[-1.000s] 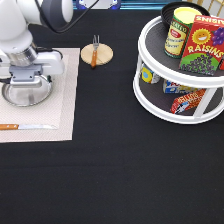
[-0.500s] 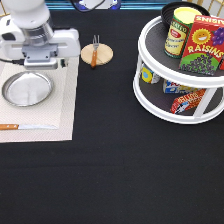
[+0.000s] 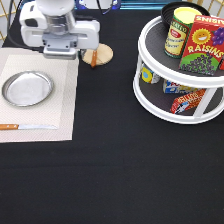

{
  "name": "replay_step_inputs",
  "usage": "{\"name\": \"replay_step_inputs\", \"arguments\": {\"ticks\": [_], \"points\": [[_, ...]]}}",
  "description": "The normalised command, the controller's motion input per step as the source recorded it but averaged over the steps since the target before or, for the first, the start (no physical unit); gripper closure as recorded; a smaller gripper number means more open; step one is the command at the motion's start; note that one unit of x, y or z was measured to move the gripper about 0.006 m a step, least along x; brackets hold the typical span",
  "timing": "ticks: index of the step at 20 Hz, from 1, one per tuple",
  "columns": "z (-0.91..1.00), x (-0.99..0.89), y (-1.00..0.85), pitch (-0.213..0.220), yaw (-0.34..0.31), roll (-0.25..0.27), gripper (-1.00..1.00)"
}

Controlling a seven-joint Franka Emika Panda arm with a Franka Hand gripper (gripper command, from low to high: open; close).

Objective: Arrange plate and fork

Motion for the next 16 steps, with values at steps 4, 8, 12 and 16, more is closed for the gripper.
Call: {"name": "replay_step_inputs", "arguments": {"ticks": [4,8,12,16], "points": [[-0.12,-0.96,0.53,-0.138,0.007,-0.076,-1.00],[-0.14,-1.00,0.42,-0.132,0.007,-0.014,-1.00],[-0.34,-1.00,0.24,-0.163,0.006,0.008,-1.00],[-0.48,-1.00,0.18,-0.183,0.002,0.022,-1.00]]}}
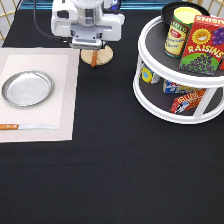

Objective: Arrange plate and fork

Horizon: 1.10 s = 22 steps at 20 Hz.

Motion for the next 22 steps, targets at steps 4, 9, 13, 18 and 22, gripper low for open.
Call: {"name": "replay_step_inputs", "arguments": {"ticks": [4,9,13,18,22], "points": [[-0.57,-1.00,0.07,-0.181,0.000,0.040,-1.00],[-0.50,-0.97,0.00,-0.194,0.000,0.044,-1.00],[-0.18,-0.80,0.01,-0.147,0.000,0.032,-1.00],[-0.13,-0.27,-0.07,-0.057,0.003,0.048,-1.00],[-0.05,0.15,-0.35,0.002,0.032,0.099,-1.00]]}}
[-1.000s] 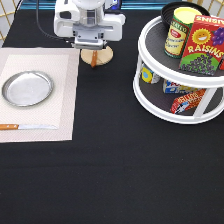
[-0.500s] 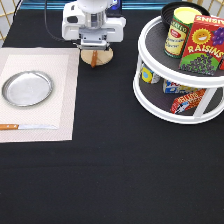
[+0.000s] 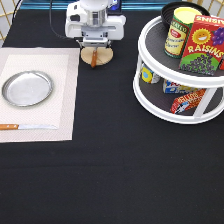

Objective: Arrange plate and fork

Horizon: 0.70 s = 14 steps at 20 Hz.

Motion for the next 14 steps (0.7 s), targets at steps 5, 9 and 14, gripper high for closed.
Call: {"name": "replay_step_inputs", "arguments": {"ticks": [5,9,14], "points": [[-0.25,0.13,-0.34,0.010,0.042,0.101,-1.00],[-0.17,0.11,-0.03,0.000,0.039,0.048,-1.00],[-0.03,0.05,0.37,-0.005,-0.004,-0.051,-1.00]]}}
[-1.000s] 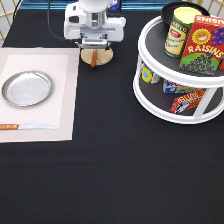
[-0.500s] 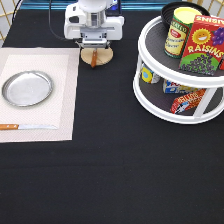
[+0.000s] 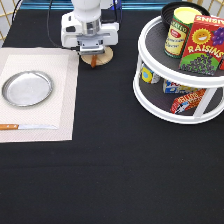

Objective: Arrange plate and fork

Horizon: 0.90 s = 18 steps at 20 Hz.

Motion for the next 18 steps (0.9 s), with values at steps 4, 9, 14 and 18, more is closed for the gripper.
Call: {"name": "replay_step_inputs", "arguments": {"ticks": [4,9,14,18], "points": [[-0.02,0.00,0.34,-0.029,-0.059,-0.142,-1.00],[-0.20,-0.04,0.06,-0.037,-0.062,-0.096,-1.00],[-0.18,-0.12,-0.09,-0.019,-0.024,-0.022,1.00],[-0.09,-0.15,-0.09,-0.043,0.008,0.000,1.00]]}}
